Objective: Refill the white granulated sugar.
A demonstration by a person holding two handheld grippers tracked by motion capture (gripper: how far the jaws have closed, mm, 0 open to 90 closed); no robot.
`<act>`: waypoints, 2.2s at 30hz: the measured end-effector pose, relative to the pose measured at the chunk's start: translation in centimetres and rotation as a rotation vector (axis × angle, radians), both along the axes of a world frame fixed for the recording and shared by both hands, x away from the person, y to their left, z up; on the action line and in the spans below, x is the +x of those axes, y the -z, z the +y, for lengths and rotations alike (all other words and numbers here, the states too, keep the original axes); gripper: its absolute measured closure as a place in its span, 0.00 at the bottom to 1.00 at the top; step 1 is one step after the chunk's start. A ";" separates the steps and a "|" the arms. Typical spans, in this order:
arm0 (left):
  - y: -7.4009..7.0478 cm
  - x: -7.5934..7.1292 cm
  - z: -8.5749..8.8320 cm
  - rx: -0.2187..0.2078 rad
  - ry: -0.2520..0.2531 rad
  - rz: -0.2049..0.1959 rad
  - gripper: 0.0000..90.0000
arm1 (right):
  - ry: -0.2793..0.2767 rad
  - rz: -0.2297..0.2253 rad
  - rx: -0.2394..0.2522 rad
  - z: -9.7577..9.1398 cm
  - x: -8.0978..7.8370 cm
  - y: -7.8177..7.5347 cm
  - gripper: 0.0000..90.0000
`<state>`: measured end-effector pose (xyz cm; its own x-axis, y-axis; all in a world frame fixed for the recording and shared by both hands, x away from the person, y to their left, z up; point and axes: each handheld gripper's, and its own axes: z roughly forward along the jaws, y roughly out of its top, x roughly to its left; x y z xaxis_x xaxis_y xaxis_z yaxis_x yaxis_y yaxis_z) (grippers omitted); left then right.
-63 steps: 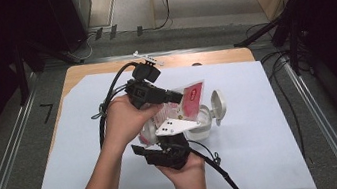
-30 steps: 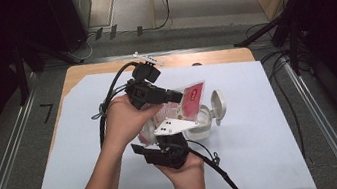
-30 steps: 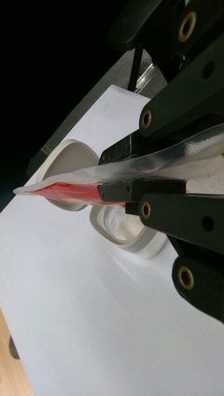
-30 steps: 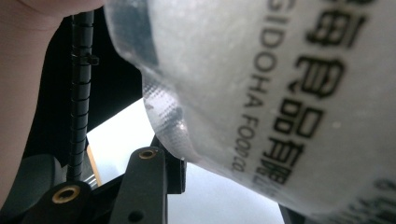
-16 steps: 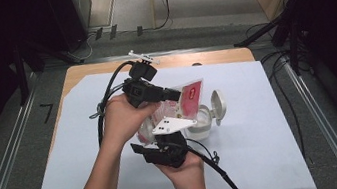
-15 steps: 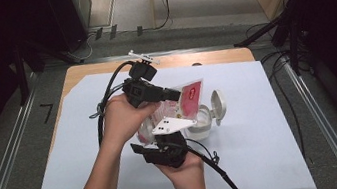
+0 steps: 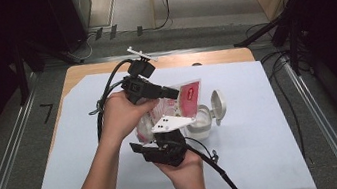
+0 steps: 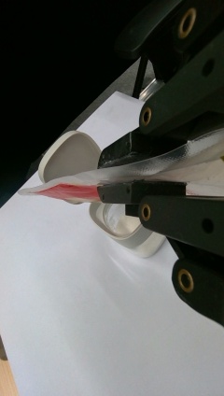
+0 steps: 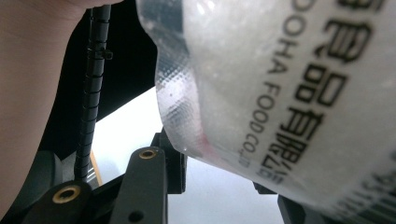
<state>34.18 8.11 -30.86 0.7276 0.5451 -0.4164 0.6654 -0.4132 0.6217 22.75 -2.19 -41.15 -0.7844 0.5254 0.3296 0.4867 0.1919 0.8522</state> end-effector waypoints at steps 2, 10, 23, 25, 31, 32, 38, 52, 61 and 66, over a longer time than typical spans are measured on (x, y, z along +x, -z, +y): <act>-0.1 0.2 0.1 -0.002 -0.010 0.008 0.92 | -0.006 0.003 0.000 0.0 0.2 0.0 0.71; -0.3 0.4 0.3 -0.004 -0.012 0.001 0.92 | -0.008 0.009 0.001 0.3 0.7 -0.2 0.71; -0.2 0.7 0.2 -0.022 -0.021 -0.004 0.91 | -0.015 0.021 -0.001 0.2 1.2 -0.4 0.71; -0.2 0.6 0.0 -0.024 -0.022 -0.006 0.91 | -0.017 0.024 0.004 0.1 1.2 -0.2 0.71; -0.3 -0.1 -0.4 -0.023 -0.016 -0.018 0.90 | -0.049 -0.004 0.009 -0.4 0.9 0.0 0.71; -0.2 0.0 -0.4 -0.028 -0.018 -0.018 0.90 | -0.056 -0.012 0.005 -0.5 0.8 0.0 0.71; -0.1 0.1 -0.1 -0.028 -0.022 -0.013 0.91 | -0.048 -0.014 -0.016 -0.4 0.7 -0.1 0.71; -0.3 -0.1 -0.3 -0.015 -0.017 -0.026 0.91 | -0.031 -0.022 -0.015 -0.3 0.5 -0.1 0.71; -0.3 -0.2 -0.3 -0.011 -0.016 -0.027 0.94 | -0.020 -0.029 -0.031 -0.1 0.4 -0.2 0.71; -0.3 -0.1 -0.3 -0.010 -0.017 -0.027 0.94 | -0.025 -0.040 -0.037 -0.2 0.3 -0.2 0.71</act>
